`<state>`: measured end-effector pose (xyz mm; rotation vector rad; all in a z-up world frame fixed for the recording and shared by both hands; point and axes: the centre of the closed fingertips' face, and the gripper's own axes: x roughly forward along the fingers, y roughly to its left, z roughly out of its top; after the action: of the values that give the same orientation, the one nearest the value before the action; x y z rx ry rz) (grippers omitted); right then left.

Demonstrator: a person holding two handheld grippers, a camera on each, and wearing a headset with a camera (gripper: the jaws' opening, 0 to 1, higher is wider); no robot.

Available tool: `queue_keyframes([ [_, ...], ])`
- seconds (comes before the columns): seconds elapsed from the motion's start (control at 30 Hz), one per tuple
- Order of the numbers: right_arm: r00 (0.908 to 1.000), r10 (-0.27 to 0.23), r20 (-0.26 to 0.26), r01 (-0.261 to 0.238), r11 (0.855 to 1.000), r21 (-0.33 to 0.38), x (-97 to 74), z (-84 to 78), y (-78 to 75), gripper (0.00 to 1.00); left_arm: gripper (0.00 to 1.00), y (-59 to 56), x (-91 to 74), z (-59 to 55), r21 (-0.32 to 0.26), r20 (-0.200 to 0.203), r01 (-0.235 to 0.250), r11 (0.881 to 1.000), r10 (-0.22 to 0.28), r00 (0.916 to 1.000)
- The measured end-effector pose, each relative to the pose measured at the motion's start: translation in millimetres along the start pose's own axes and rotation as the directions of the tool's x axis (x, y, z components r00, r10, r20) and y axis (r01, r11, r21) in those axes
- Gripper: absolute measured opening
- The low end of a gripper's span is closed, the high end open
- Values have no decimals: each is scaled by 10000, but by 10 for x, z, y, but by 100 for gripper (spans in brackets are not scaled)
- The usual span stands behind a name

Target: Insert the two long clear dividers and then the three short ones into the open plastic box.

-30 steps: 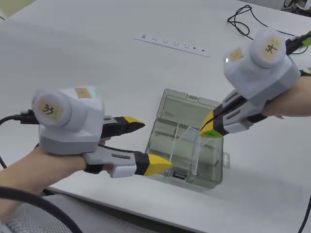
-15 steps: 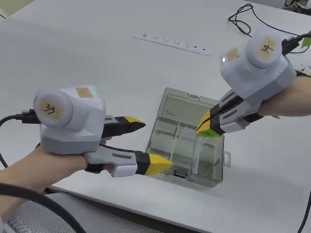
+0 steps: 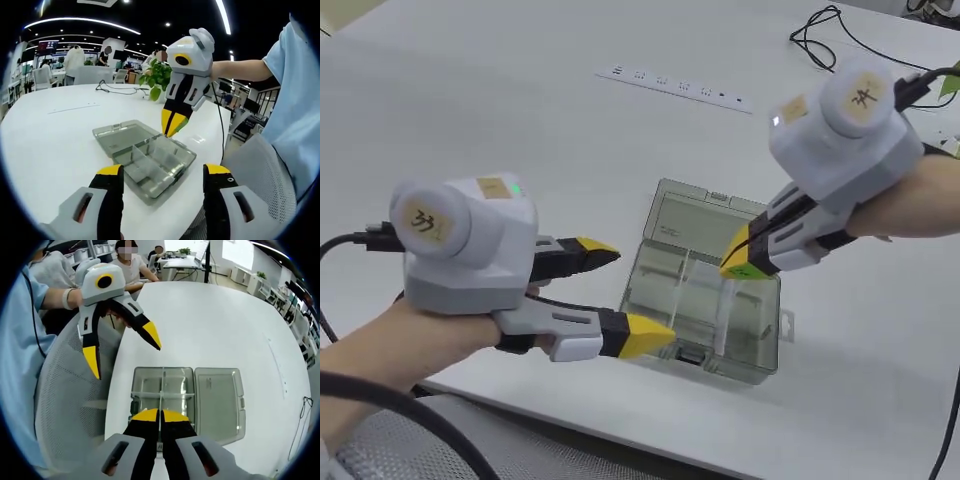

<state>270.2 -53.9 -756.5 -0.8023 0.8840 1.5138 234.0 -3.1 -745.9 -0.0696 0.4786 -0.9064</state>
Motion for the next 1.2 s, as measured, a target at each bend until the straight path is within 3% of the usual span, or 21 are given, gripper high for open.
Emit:
queue_keyframes([
  [0.5,9991,175,-379,-178,9998,-88,184,-66,4,2,65,8,-19,-13,-36,-22,-70,10000,70,10000],
  [0.87,9955,132,-934,-148,9997,-169,348,-136,27,2,66,48,-34,-20,-6,-26,-174,9998,174,9998],
  [1.2,9931,223,-1147,-225,9997,-8,396,-153,26,2,75,114,-48,-63,79,-278,-347,9994,349,9990],
])
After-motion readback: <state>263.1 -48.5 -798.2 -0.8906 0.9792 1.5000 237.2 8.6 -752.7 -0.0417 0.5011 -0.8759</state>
